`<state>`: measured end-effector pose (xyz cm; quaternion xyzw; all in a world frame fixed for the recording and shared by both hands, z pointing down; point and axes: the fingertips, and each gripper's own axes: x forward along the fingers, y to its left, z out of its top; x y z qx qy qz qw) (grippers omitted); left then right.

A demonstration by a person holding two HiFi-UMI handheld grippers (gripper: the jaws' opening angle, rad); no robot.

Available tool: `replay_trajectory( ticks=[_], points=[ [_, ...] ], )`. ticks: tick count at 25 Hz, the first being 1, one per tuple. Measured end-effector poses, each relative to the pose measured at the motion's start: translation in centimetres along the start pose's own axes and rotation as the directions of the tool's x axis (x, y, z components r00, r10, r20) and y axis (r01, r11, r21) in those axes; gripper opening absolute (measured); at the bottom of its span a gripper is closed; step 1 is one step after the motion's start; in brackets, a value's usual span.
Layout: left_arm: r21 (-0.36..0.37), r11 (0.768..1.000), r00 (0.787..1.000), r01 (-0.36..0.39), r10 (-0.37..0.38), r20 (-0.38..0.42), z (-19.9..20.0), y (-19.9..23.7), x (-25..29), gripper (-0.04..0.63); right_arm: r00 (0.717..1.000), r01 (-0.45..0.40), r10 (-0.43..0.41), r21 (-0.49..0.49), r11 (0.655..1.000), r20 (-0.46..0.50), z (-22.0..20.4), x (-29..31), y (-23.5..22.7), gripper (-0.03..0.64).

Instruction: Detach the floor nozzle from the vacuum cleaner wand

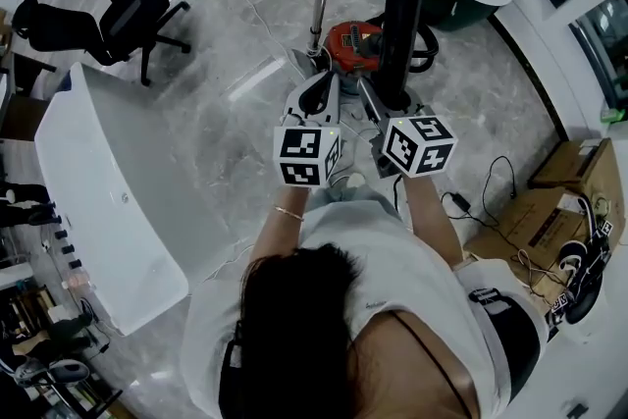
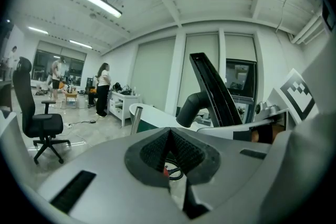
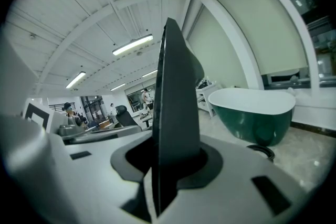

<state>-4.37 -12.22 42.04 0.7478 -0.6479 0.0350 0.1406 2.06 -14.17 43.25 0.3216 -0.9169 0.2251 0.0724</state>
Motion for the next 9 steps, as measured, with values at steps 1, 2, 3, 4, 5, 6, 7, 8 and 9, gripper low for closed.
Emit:
replay_trajectory(
  ticks=[1,2,3,4,5,6,7,8,9],
  points=[
    [-0.003,1.0,1.0,0.0,0.0,-0.002,-0.02,0.18,-0.09,0.003,1.0,0.0,0.0,-0.003,1.0,-0.003,-0.04,0.14,0.19,0.115],
    [-0.004,1.0,1.0,0.001,-0.001,-0.004,-0.07,0.32,-0.17,0.003,1.0,0.001,-0.001,-0.006,1.0,-0.005,-0.09,0.25,0.37,0.114],
    [-0.006,1.0,1.0,0.003,-0.003,-0.005,-0.14,0.4,-0.23,0.003,1.0,0.003,-0.003,-0.011,1.0,-0.006,-0.14,0.33,0.5,0.115],
    [-0.009,1.0,1.0,0.006,-0.006,-0.006,-0.21,0.44,-0.25,0.003,1.0,0.006,-0.006,-0.019,1.0,-0.007,-0.19,0.39,0.58,0.115],
    [-0.012,1.0,1.0,0.008,-0.008,-0.006,-0.28,0.47,-0.22,0.003,1.0,0.011,-0.011,-0.03,0.999,-0.007,-0.22,0.43,0.61,0.115],
    [-0.015,1.0,1.0,0.01,-0.01,-0.006,-0.35,0.49,-0.19,0.003,1.0,0.015,-0.015,-0.041,0.999,-0.007,-0.26,0.47,0.65,0.115],
    [-0.017,1.0,1.0,0.012,-0.012,-0.007,-0.44,0.52,-0.16,0.003,1.0,0.017,-0.017,-0.049,0.999,-0.007,-0.31,0.51,0.7,0.115],
    [-0.019,1.0,1.0,0.013,-0.013,-0.008,-0.54,0.56,-0.14,0.003,1.0,0.017,-0.018,-0.055,0.998,-0.007,-0.39,0.56,0.77,0.114],
    [-0.02,1.0,1.0,0.014,-0.014,-0.01,-0.65,0.6,-0.12,0.003,1.0,0.017,-0.018,-0.059,0.998,-0.008,-0.47,0.61,0.84,0.114]
  ],
)
